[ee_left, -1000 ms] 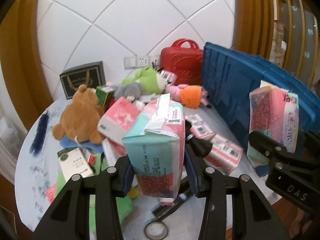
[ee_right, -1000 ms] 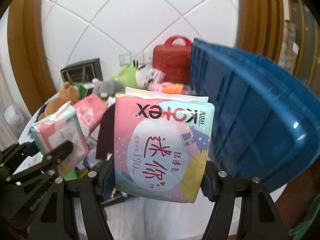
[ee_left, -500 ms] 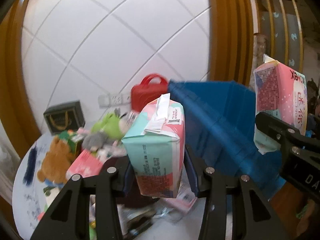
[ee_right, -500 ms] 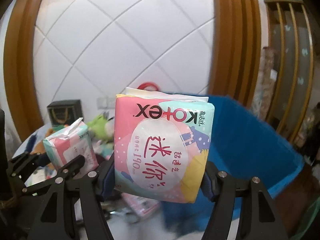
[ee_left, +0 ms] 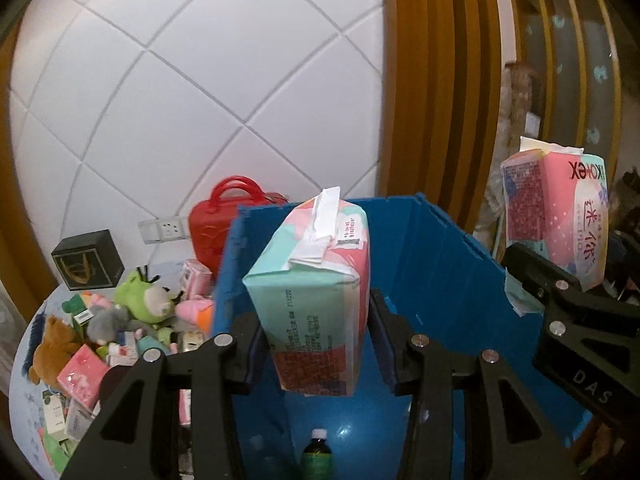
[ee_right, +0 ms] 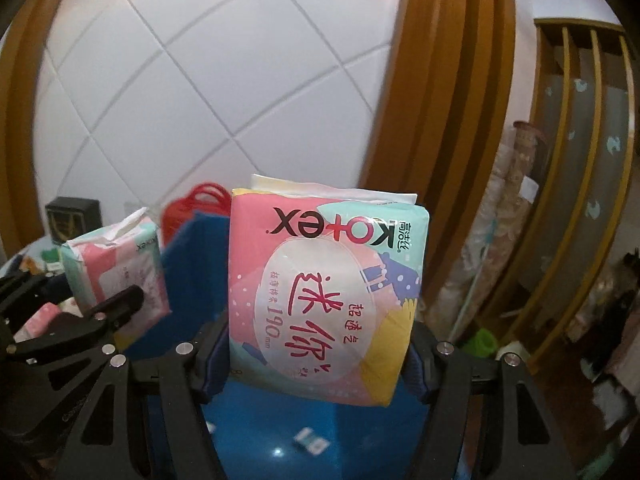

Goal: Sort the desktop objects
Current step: 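Lift both pad packs and carry them over the blue crate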

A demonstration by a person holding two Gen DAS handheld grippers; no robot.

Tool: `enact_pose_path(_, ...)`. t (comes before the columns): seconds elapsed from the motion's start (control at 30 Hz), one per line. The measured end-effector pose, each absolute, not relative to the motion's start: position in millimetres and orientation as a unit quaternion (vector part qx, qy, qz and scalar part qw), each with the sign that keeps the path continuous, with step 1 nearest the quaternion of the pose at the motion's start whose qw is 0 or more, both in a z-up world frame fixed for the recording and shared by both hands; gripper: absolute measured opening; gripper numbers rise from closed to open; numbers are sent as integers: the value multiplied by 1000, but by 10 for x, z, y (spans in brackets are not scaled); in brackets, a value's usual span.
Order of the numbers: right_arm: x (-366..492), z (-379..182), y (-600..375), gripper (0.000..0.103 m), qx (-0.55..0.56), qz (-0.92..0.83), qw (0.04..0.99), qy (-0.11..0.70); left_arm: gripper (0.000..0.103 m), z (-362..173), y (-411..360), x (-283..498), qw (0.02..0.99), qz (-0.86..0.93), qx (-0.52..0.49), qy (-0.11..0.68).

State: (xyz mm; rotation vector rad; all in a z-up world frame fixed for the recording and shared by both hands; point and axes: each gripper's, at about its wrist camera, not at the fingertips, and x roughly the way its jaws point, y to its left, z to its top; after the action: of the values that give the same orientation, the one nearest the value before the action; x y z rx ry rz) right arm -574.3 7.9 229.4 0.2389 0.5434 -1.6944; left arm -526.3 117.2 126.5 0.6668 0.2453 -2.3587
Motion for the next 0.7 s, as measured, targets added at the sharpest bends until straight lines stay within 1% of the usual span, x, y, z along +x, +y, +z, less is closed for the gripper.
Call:
enact_pose_path(0.07,-5929,2222,-92,68,116,-735,621,245,44,1196,1145,-5548,338,-895,279,82)
enact_pose_path(0.17,-6133,2038,-441,68,141,-725,622,262,44,1030,999,-5896,340,-880,320,89)
enact_pose_path(0.27,-6305,1795,-842,68,185,-713,616,280,44,699,721,-6278,336,-853,382,114)
enact_pose_path(0.33,-6373,1542,-1082,68,220,-701,609,298,44,445,616,-6432,336,-839,412,116)
enact_pose_path(0.43,-6408,1058,-1328,68,250,-688,591,339,44,37,542,-6582,330,-817,458,116)
enact_pose_path(0.47,-6416,924,-1370,68,255,-685,586,348,44,-114,513,-6627,320,-802,487,132)
enact_pose_path(0.53,-6469,648,-1492,68,281,-673,579,366,44,-241,499,-6656,294,-796,504,163)
enact_pose_path(0.6,-6536,458,-1514,68,306,-659,568,387,44,-310,538,-6679,292,-791,516,153)
enact_pose_path(0.7,-6583,360,-1483,68,279,-670,543,421,44,-336,583,-6684,304,-787,519,134)
